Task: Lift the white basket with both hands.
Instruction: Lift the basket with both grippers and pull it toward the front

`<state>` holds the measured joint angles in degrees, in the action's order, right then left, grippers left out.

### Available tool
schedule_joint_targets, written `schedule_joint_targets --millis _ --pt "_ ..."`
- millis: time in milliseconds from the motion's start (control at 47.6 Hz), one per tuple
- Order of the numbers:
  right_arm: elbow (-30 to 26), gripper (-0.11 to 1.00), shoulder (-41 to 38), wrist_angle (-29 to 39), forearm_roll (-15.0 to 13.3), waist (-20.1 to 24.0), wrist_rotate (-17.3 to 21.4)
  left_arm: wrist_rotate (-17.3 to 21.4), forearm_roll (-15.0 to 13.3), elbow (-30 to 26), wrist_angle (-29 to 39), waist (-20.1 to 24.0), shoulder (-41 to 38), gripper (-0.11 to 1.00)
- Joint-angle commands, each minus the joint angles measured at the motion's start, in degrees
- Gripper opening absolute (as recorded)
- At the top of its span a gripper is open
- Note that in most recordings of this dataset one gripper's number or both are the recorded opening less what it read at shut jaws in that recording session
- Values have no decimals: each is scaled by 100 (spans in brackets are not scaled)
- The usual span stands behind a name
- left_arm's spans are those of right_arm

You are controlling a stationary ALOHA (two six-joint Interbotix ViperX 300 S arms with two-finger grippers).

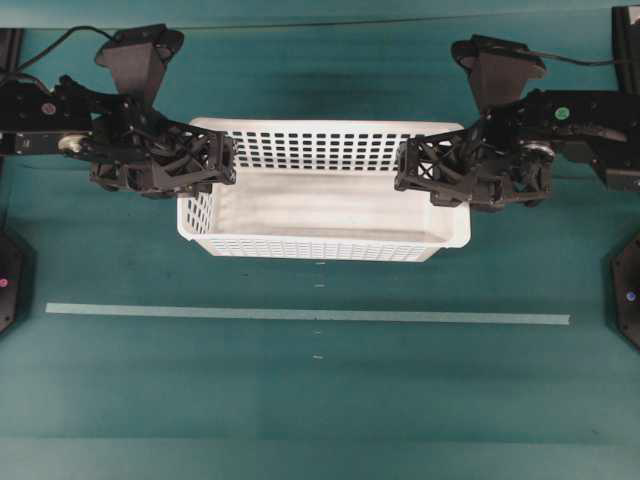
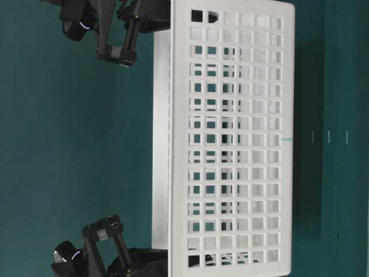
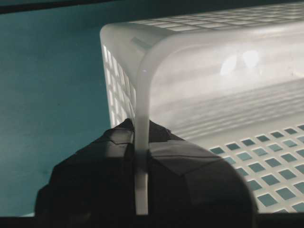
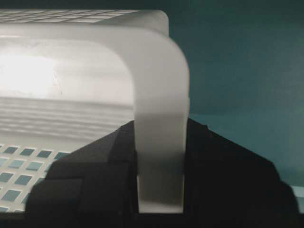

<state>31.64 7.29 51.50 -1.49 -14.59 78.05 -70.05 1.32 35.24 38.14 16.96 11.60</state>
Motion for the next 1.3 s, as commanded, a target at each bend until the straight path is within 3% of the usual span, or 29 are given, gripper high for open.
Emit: schedule_joint_targets --millis 0,294,945,1281 --pt "-9 17 9 114 -18 132 0 -44 26 0 0 -105 176 -3" --pt "-9 17 -9 237 9 519 176 -571 18 88 0 -712 220 -3" --pt "26 17 -62 202 -193 1846 1521 -1389 62 105 0 -1925 237 -3" --pt "26 17 -141 202 -448 2224 1969 -1714 114 62 79 -2285 158 -3"
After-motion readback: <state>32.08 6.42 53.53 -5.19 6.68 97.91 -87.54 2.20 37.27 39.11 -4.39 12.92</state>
